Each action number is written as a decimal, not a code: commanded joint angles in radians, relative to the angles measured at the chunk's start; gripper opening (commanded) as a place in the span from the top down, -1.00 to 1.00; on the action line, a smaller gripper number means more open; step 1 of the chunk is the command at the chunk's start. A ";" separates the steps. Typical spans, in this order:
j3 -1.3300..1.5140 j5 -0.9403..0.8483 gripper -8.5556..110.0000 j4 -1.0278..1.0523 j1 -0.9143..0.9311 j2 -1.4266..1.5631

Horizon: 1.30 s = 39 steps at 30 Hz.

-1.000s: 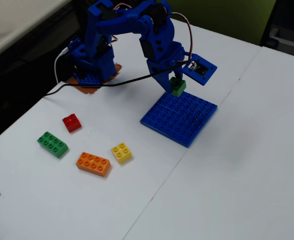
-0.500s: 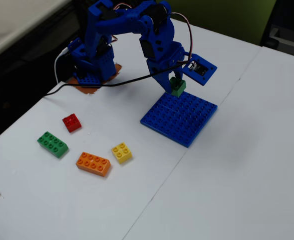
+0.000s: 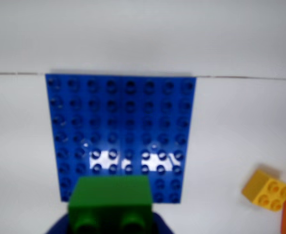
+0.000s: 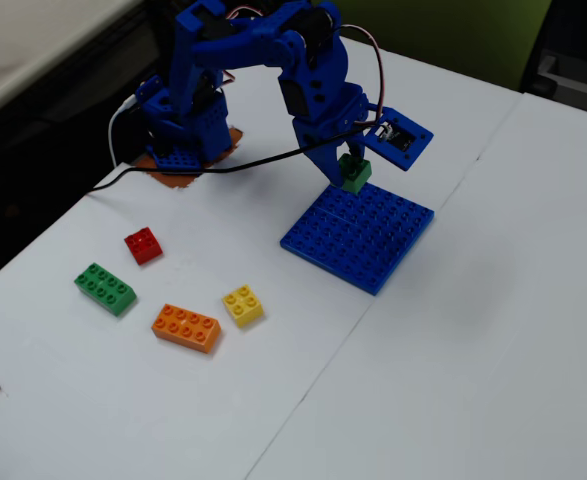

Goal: Pick up the 2x2 green block and go up the 8x8 blue block.

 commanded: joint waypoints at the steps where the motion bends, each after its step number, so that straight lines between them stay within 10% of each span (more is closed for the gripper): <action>1: -0.005 0.005 0.84 0.003 -0.003 0.069; 39: 0.009 0.002 0.84 0.003 0.002 0.078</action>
